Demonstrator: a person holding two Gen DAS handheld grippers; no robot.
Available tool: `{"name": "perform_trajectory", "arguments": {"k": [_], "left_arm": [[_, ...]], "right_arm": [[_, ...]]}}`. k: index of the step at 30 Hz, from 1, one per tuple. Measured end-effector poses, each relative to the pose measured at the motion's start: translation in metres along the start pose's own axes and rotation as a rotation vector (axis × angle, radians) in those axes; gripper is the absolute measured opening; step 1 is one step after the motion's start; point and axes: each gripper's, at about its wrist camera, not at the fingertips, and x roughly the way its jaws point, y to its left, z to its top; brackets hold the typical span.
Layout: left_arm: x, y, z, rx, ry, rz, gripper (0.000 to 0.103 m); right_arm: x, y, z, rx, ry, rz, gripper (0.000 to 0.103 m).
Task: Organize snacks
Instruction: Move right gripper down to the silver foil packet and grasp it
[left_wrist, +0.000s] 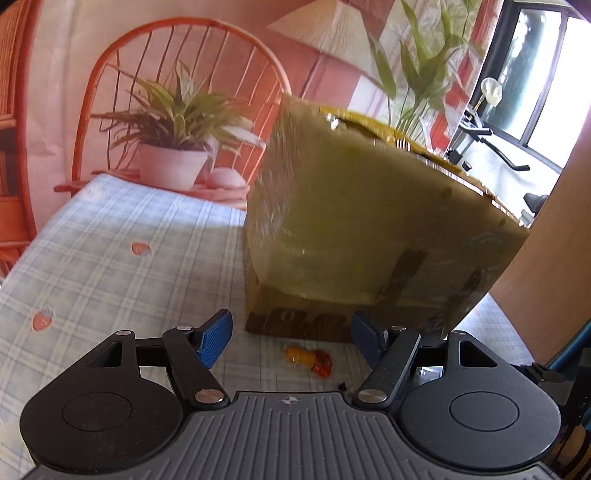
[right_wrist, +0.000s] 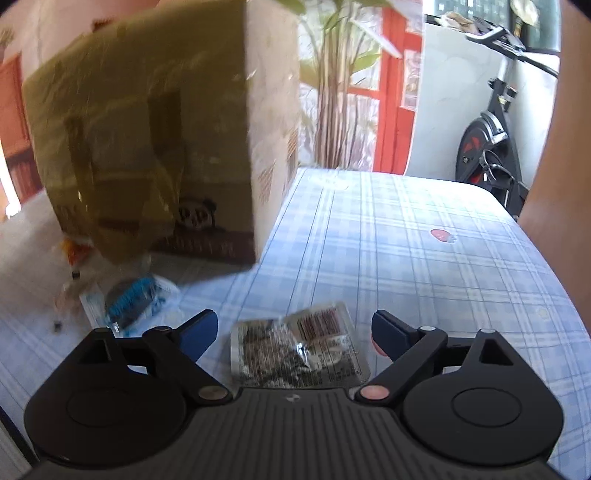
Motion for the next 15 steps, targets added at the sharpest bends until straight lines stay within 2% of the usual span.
{"name": "perform_trajectory", "arguments": {"k": [5,8,15], "left_arm": [[0.006,-0.001,-0.01,-0.004,0.034,0.007,0.073],[0.009,-0.002,-0.013,-0.006,0.048,0.012,0.073],[0.019,-0.004,-0.025,-0.012,0.091,0.031,0.073]], "right_arm": [[0.016,0.007,-0.006,-0.07,0.024,-0.008,0.095],[0.021,0.0,-0.01,-0.032,0.025,0.001,0.098],[0.024,-0.012,-0.009,0.03,0.027,0.006,0.098]]}}
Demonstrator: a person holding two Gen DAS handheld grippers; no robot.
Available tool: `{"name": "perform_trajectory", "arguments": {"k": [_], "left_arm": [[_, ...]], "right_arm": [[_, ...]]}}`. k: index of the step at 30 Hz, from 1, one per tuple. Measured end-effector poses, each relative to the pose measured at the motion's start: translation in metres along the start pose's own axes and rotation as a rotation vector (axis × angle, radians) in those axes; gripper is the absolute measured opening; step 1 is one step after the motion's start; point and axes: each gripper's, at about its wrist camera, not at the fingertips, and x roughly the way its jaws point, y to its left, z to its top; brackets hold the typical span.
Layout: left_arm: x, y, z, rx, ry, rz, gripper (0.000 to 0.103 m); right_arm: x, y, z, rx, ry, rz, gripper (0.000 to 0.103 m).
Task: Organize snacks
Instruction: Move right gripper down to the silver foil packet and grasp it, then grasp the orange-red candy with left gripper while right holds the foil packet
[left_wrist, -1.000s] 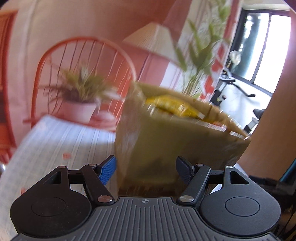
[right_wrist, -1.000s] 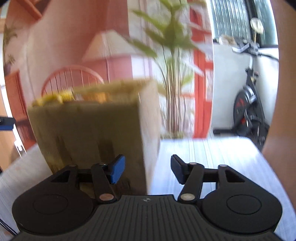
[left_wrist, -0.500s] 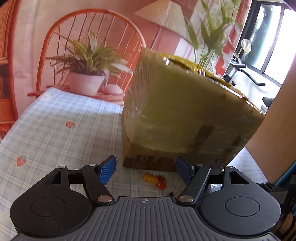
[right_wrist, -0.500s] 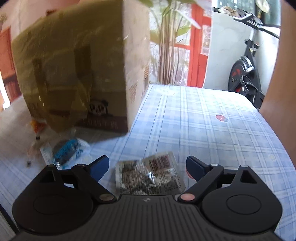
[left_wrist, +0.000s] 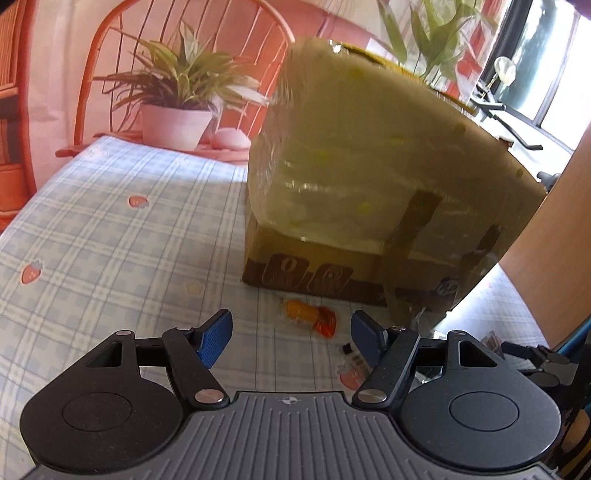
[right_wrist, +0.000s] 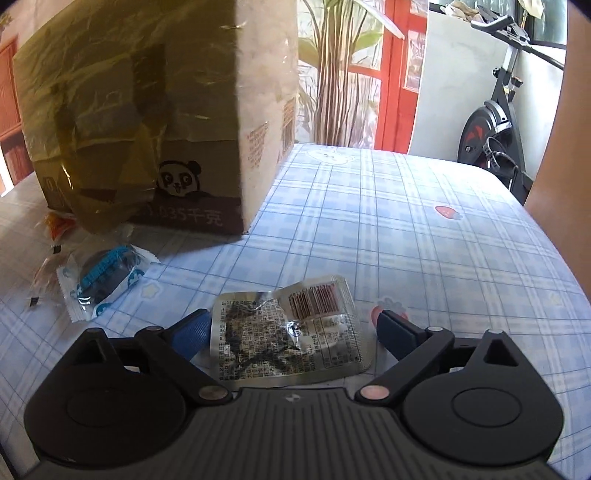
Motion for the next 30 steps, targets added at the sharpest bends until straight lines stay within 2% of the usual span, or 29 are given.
{"name": "perform_trajectory", "arguments": {"k": [2,4,9,12,18,23,26,30], "left_arm": [[0.003,-0.002,-0.002,0.001,0.013,-0.002,0.073],[0.003,-0.004,-0.006,0.005,0.02,-0.001,0.073],[0.007,-0.007,-0.011,0.005,0.046,0.001,0.073],[0.009,-0.009,-0.013,0.005,0.055,0.006,0.073],[0.01,-0.009,-0.011,-0.009,0.058,0.011,0.073],[0.017,-0.008,-0.007,-0.013,0.071,0.014,0.073],[0.024,-0.01,-0.005,0.001,0.076,0.017,0.073],[0.038,-0.012,-0.002,0.004,0.088,0.02,0.073]], "right_arm": [[-0.001,0.0,0.0,-0.004,-0.004,0.004,0.095],[-0.003,0.002,-0.002,-0.01,-0.016,0.012,0.089],[-0.009,0.012,-0.006,-0.057,-0.051,0.053,0.059],[-0.011,0.014,-0.007,-0.072,-0.061,0.069,0.052],[-0.012,0.016,-0.005,-0.069,-0.053,0.08,0.045],[-0.014,0.03,0.007,-0.081,-0.061,0.134,0.045],[-0.01,0.036,0.014,-0.042,-0.077,0.188,0.045],[0.002,0.04,0.013,-0.02,-0.073,0.148,0.045]]}}
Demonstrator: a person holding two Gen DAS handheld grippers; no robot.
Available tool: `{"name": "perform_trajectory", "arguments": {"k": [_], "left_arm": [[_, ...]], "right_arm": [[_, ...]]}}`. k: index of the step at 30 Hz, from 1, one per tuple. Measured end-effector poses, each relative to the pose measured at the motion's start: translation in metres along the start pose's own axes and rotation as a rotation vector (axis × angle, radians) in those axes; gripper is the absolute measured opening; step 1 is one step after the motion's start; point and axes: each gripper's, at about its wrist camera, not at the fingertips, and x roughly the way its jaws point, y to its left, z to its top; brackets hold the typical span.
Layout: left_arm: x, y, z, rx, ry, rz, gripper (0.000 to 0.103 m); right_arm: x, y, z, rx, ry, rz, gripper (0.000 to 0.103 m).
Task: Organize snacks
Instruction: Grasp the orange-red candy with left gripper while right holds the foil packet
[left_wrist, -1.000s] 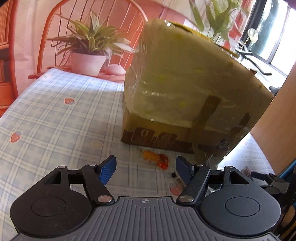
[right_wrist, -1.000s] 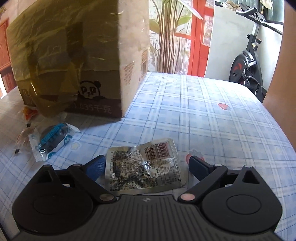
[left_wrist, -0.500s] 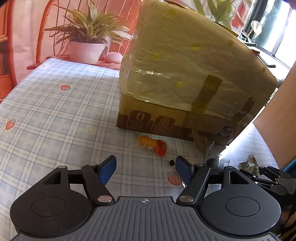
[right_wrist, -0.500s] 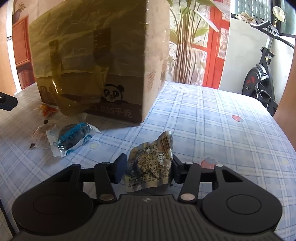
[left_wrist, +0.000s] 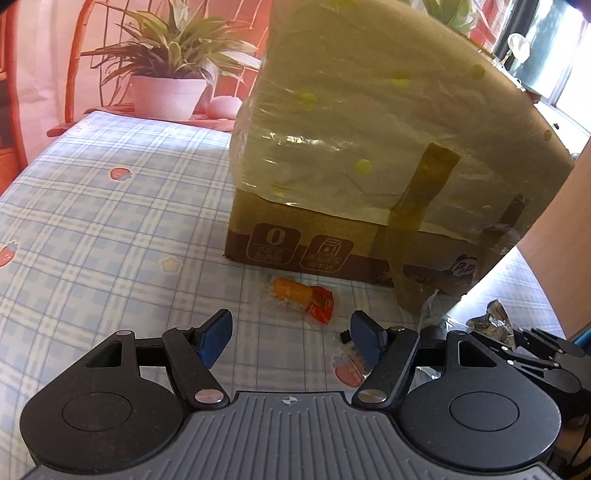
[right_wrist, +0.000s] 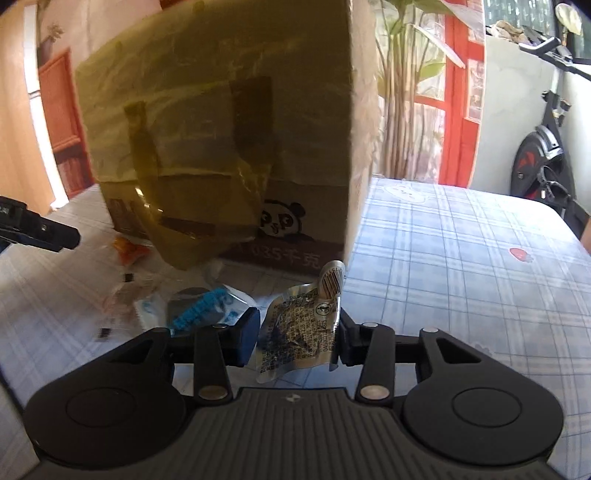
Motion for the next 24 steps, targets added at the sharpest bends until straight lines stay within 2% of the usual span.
{"name": "perform_trajectory", "arguments": {"k": [6,12,14,16,17,24], "left_arm": [[0.022,-0.006,0.006,0.038,-0.014,0.037,0.073],[0.043,-0.007,0.012,0.026,-0.029,0.063,0.072],[0.048,-0.009,0.012,0.037,-0.031,0.069,0.063],[0.051,-0.013,0.01,0.052,-0.031,0.075,0.062],[0.052,-0.015,0.009,0.065,-0.037,0.077,0.058],[0.041,-0.013,-0.002,0.065,-0.052,0.071,0.057]], "right_arm": [[0.0,-0.005,-0.003,0.016,-0.022,-0.036,0.045],[0.006,0.004,-0.003,-0.043,-0.001,-0.044,0.045],[0.007,0.001,-0.004,-0.032,0.0,-0.037,0.045],[0.007,0.0,-0.004,-0.026,-0.001,-0.033,0.045],[0.007,0.0,-0.003,-0.028,-0.002,-0.033,0.045],[0.008,-0.003,-0.003,-0.016,-0.004,-0.024,0.045]]}}
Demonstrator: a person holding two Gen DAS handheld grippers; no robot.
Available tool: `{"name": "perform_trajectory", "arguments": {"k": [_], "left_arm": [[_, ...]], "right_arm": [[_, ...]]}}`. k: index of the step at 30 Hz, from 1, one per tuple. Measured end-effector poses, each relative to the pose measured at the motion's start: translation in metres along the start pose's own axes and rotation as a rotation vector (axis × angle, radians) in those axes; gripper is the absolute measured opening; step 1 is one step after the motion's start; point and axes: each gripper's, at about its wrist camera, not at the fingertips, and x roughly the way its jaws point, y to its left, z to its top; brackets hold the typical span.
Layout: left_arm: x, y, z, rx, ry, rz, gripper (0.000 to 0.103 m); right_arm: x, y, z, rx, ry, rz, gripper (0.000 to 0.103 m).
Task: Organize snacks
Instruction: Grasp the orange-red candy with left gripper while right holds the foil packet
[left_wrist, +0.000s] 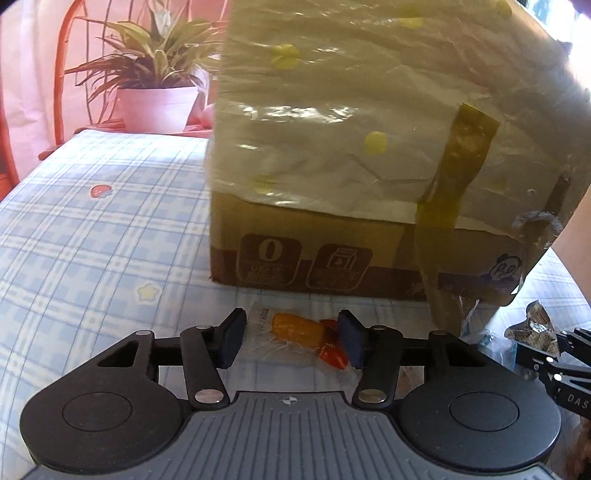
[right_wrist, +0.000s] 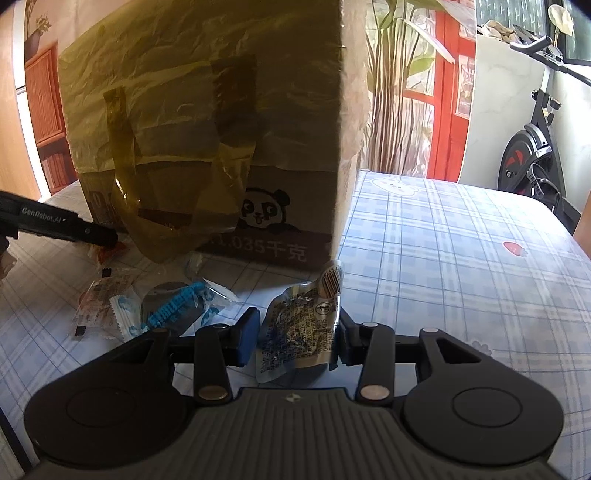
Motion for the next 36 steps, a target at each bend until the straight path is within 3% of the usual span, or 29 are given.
{"name": "perform_trajectory", "arguments": {"k": [6,8,10,12,16,19,22,25,28,36], "left_arm": [[-0.024,0.013,-0.015,-0.027,0.002,0.011,0.056],[-0.033,0.017,-0.019,-0.03,-0.011,0.007,0.039],[-0.042,0.019,-0.02,-0.025,-0.024,-0.001,0.032],[-0.046,0.019,-0.021,-0.016,-0.018,-0.006,0.032],[-0.045,0.02,-0.023,-0.03,-0.009,-0.005,0.035],[-0.043,0.019,-0.024,-0.027,-0.001,-0.011,0.058],[-0.038,0.022,-0.024,-0.014,0.002,0.002,0.059],[-0.037,0.03,-0.025,-0.061,0.017,-0.032,0.058],[-0.037,0.027,-0.026,-0.047,0.035,-0.053,0.058],[-0.04,0.007,-0.033,0.011,0.1,-0.191,0.058]], "right_arm": [[-0.001,-0.001,0.0,0.003,-0.002,0.002,0.045],[-0.001,-0.001,0.0,0.007,-0.003,0.004,0.045],[-0.001,-0.001,0.0,0.007,-0.004,0.004,0.045],[-0.002,-0.001,-0.001,0.008,-0.005,0.003,0.045],[-0.003,0.0,-0.001,0.006,-0.007,-0.002,0.045],[-0.005,0.002,-0.002,0.0,-0.015,-0.01,0.045],[-0.005,0.004,-0.002,-0.003,-0.017,-0.014,0.045],[-0.003,0.003,-0.002,0.003,-0.011,-0.011,0.045],[-0.004,0.002,-0.002,0.009,-0.012,-0.01,0.045],[-0.003,0.002,-0.001,0.008,-0.012,-0.008,0.045]]}}
